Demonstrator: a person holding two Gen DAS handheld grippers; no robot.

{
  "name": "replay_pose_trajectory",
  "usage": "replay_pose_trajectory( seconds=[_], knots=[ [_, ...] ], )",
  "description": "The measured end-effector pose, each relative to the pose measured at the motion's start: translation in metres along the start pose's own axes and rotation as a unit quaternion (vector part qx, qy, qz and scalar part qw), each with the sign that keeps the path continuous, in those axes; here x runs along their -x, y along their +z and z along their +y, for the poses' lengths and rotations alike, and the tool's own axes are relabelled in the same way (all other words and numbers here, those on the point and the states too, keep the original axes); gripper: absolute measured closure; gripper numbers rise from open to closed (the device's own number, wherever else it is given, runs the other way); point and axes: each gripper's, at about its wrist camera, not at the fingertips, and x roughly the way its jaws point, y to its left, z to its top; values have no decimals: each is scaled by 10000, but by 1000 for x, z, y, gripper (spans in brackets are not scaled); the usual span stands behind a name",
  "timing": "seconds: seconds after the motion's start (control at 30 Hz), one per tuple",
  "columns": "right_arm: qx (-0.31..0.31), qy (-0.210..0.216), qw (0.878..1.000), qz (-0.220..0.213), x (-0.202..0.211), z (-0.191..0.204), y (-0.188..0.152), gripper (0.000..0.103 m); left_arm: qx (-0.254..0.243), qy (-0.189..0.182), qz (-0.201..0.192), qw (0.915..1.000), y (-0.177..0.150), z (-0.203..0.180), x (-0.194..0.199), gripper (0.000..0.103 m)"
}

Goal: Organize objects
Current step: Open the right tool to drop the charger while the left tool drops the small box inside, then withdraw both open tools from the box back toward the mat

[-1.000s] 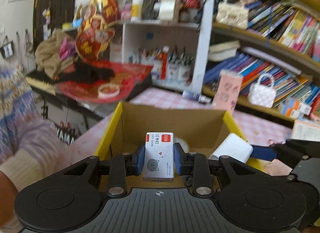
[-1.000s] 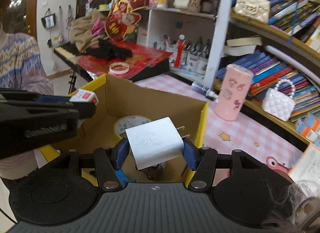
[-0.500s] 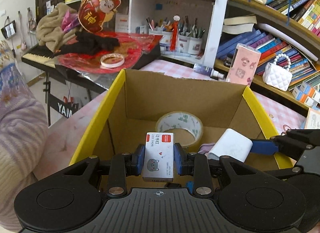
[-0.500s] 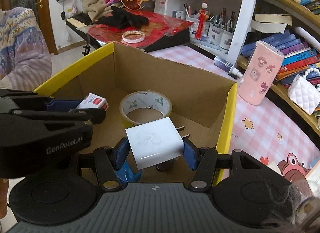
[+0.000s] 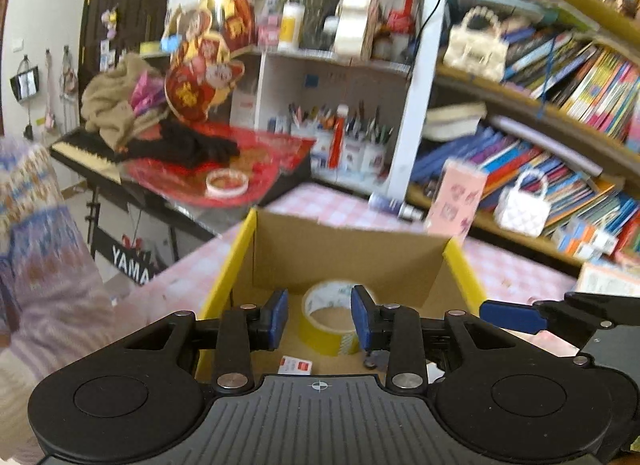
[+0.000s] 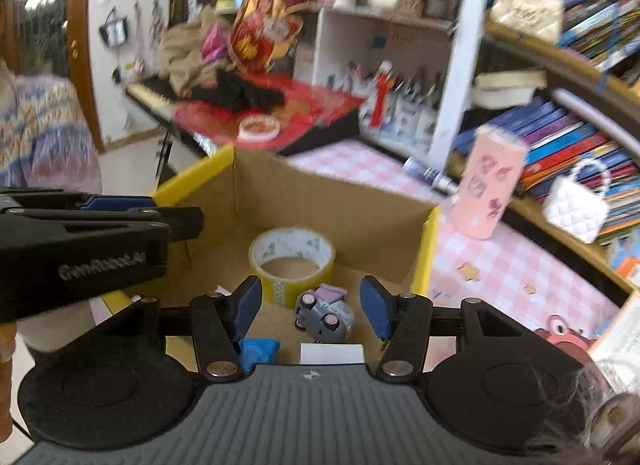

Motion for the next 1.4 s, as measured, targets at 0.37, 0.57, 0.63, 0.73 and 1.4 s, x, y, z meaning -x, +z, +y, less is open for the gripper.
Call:
replay_pose_trajectory(
  seconds=[0.37,0.57,0.63,0.73,1.4],
  knots=[
    [-659,-648,9949,-396,92,12,-44,50,-317,-312,-168,9989,-36,4,77,68],
    [-1020,-901,9907,-40,115,30,-86,50,-471,-342,262,9980,-72,12,92,68],
    [-1146,-964,9887,79,121,37,-99,50,-552,-353,385,9971,-83,13,97,68],
    [-1245,-1034,9865,264,130,49,-120,50,-665,-369,546,9956,-99,15,104,68],
    [-2121,-2111,9522,615,190,35,-190,49,-1489,-1395,868,9751,-140,-45,125,40]
  ],
)
